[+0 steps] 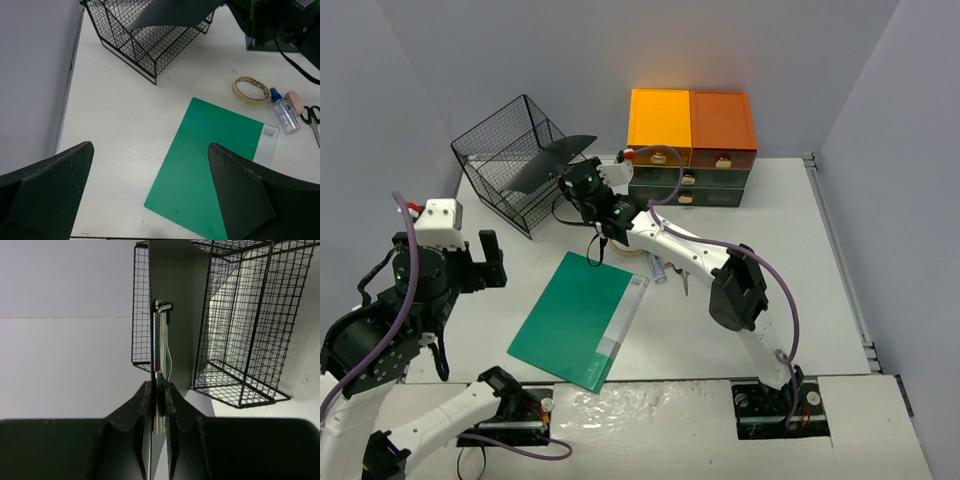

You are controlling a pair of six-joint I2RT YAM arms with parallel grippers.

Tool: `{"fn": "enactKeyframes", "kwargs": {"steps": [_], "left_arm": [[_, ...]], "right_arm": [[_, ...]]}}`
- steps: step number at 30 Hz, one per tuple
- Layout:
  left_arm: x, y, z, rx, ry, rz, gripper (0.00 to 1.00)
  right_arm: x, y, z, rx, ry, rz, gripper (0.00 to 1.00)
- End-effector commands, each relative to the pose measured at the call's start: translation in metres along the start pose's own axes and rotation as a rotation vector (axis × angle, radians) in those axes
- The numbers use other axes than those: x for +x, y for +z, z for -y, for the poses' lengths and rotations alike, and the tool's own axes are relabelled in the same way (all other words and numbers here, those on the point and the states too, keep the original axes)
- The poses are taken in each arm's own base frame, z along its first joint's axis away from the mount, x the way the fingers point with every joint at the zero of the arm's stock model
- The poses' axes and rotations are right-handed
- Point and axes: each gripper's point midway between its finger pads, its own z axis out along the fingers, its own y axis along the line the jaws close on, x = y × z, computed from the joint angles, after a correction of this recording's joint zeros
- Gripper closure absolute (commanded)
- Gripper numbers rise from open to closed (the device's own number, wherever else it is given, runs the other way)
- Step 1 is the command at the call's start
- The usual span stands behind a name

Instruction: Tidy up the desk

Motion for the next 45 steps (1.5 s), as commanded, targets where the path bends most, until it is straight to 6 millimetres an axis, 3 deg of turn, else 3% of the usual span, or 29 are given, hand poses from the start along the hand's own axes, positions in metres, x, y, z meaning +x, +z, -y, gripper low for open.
{"fn": "enactKeyframes", "kwargs": {"steps": [1,6,15,22,35,41,45], "left_arm": [[0.005,0.009,0.025,0.102,-0.011,-0.017,0.03],[0.016,0.02,0.054,0.228,0.025,-0.032,0.03],[0.022,0.04,0.066,0.257,0.139,-0.017,0.03],[0.008,0.037,0.062,0.238,0.148,0.012,0.03],[-0.006,0.024,0.053,0.222,0.117,0.05,0.03],[-0.012,0.018,0.047,0.209,0.109,0.066,0.03],[-0.017,0.013,0.044,0.209,0.103,0.078,0.03]], "right_arm": [[-0.022,-0.007,-0.064,-0.144,0.1,0.039,1.0],[-0.025,-0.003,-0.066,-0.148,0.099,0.035,1.0],[-0.021,0.003,-0.064,-0.151,0.081,-0.003,0.99],[-0.017,0.008,-0.065,-0.159,0.077,-0.021,0.81],[-0.005,0.01,-0.07,-0.187,0.037,-0.065,0.27],[0.001,0.019,-0.081,-0.263,0.017,-0.108,0.17],[-0.005,0.016,-0.088,-0.297,-0.035,-0.094,0.12]]}}
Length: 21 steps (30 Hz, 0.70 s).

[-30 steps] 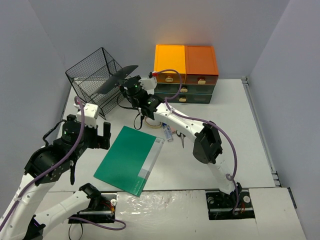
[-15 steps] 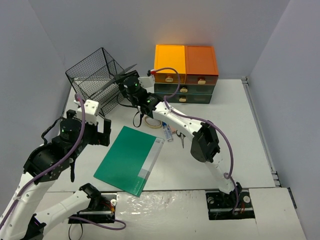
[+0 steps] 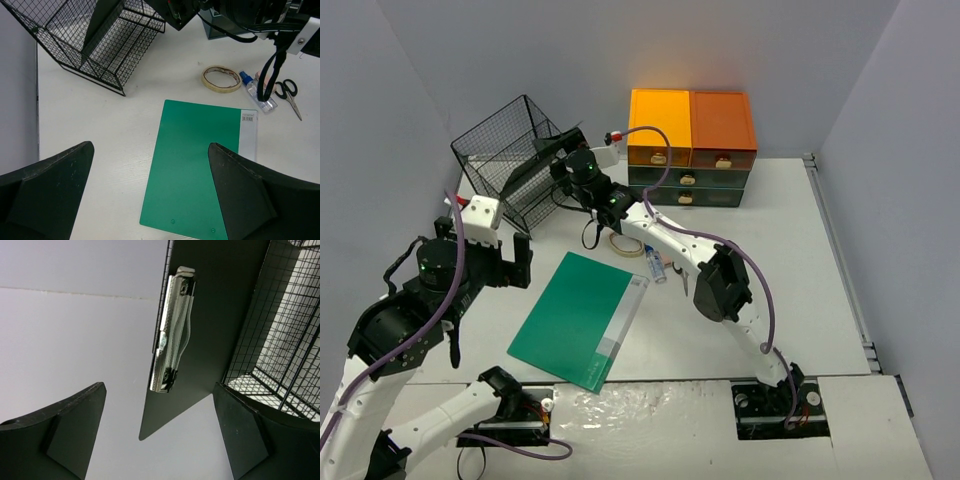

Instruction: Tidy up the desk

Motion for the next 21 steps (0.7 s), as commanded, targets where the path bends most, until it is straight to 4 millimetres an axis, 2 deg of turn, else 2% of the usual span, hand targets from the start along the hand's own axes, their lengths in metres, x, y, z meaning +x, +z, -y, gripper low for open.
{"fn": "enactKeyframes", "kwargs": {"steps": [1,6,8,13,15,19,21], "left_arm": [[-0.024,-0.012,-0.006,-0.012,-0.022,0.076,0.03],[-0.026,-0.014,-0.007,-0.015,-0.03,0.083,0.03],[-0.029,-0.017,-0.008,-0.012,-0.031,0.093,0.03],[-0.037,-0.025,-0.007,0.008,-0.028,0.11,0.03],[-0.042,-0.03,-0.004,0.033,-0.037,0.122,0.03],[-0.053,-0.039,0.004,0.089,-0.052,0.127,0.03],[-0.058,-0.043,0.01,0.131,-0.053,0.133,0.03]], "right_arm": [[-0.026,-0.015,-0.069,-0.187,-0.01,0.036,0.09],[-0.037,-0.013,-0.081,-0.247,-0.02,0.014,0.06],[-0.04,-0.02,-0.091,-0.27,-0.031,0.011,0.06],[-0.053,-0.058,-0.115,-0.289,-0.113,0.046,0.06],[-0.065,-0.078,-0.123,-0.259,-0.172,0.07,0.06],[-0.085,-0.108,-0.118,-0.187,-0.247,0.122,0.08],[-0.091,-0.114,-0.113,-0.155,-0.27,0.139,0.1]]}}
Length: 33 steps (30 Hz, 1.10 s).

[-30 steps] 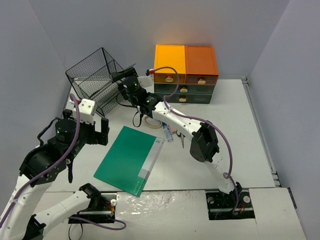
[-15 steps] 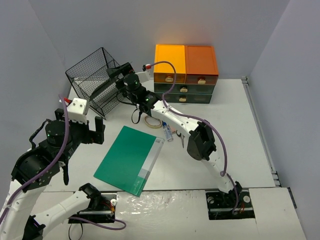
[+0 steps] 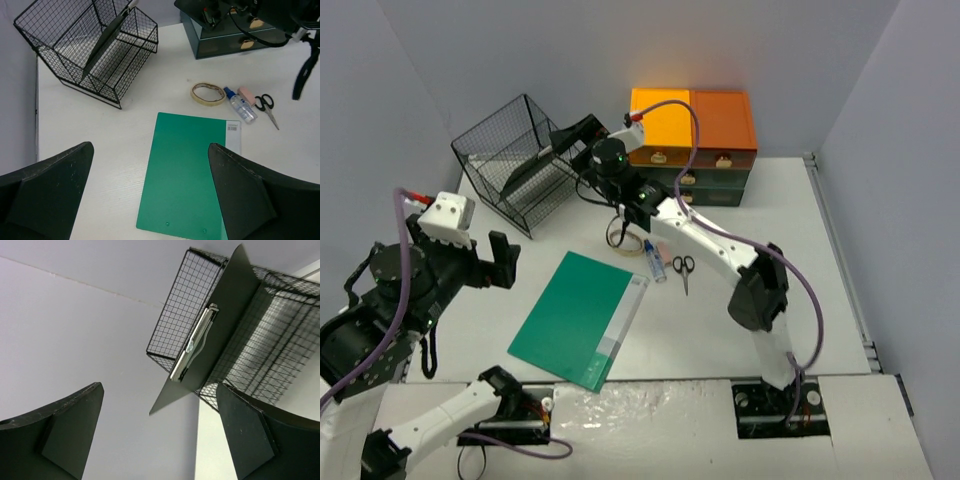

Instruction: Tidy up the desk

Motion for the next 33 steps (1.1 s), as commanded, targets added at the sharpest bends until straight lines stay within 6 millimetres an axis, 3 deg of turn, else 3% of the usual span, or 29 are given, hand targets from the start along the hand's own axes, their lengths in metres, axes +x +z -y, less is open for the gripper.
{"fn": "enactKeyframes", "kwargs": {"steps": [1,4,8,11,13,19,25,33], "left_arm": [[-0.025,-0.007,0.027,0.153,-0.014,0.028,0.03],[-0.014,0.008,0.063,0.3,-0.024,-0.089,0.03],[0.001,0.025,0.099,0.424,-0.128,-0.184,0.03],[0.01,0.043,0.114,0.447,-0.182,-0.229,0.03],[0.016,0.057,0.118,0.438,-0.184,-0.262,0.03],[0.02,0.105,0.123,0.392,-0.113,-0.268,0.03],[0.029,0.167,0.11,0.307,-0.071,-0.272,0.03],[0.038,0.241,0.049,0.175,-0.085,-0.279,0.03]], "right_arm": [[-0.079,-0.068,-0.059,-0.025,-0.061,0.17,0.18],[-0.099,-0.089,-0.044,0.057,-0.103,0.223,0.33],[-0.106,-0.103,-0.016,0.127,-0.129,0.231,0.67],[-0.113,-0.113,-0.003,0.171,-0.15,0.248,0.9],[-0.12,-0.121,0.006,0.207,-0.175,0.25,0.98],[-0.126,-0.137,0.02,0.245,-0.231,0.234,0.98],[-0.136,-0.16,0.03,0.271,-0.267,0.229,0.97],[-0.152,-0.194,0.037,0.301,-0.294,0.246,0.96]]}}
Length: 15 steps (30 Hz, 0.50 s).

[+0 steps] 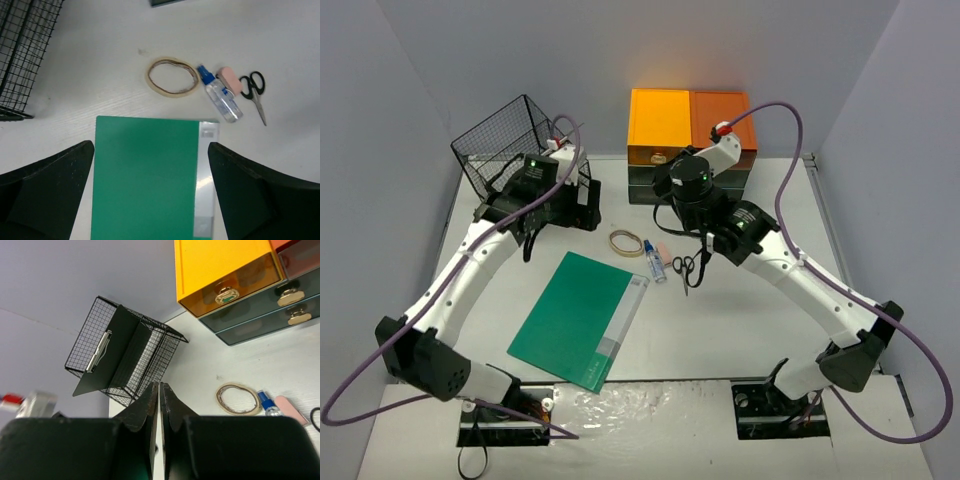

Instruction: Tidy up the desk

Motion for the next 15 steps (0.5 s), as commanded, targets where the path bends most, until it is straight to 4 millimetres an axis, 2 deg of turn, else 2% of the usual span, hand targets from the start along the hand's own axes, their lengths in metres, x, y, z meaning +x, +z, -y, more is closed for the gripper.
{"fn": "enactKeyframes", "kwargs": {"steps": [1,2,9,14,15], "left_arm": [[-0.048,0.021,-0.04,-0.066,0.018,0.125,0.03],[-0.051,0.027,-0.048,-0.08,0.006,0.126,0.03],[-0.078,0.058,-0.077,-0.118,-0.008,0.146,0.03],[-0.102,0.059,-0.102,-0.163,-0.01,0.178,0.03],[-0.114,0.055,-0.106,-0.167,-0.01,0.202,0.03]], "right_arm": [[-0.036,-0.023,0.004,-0.006,0.021,0.077,0.96],[-0.036,-0.025,0.005,-0.007,0.019,0.072,0.96],[-0.036,-0.034,0.01,-0.002,-0.007,0.043,0.96],[-0.037,-0.037,0.014,0.005,-0.02,0.039,0.96],[-0.036,-0.038,0.015,0.006,-0.024,0.037,0.96]]}}
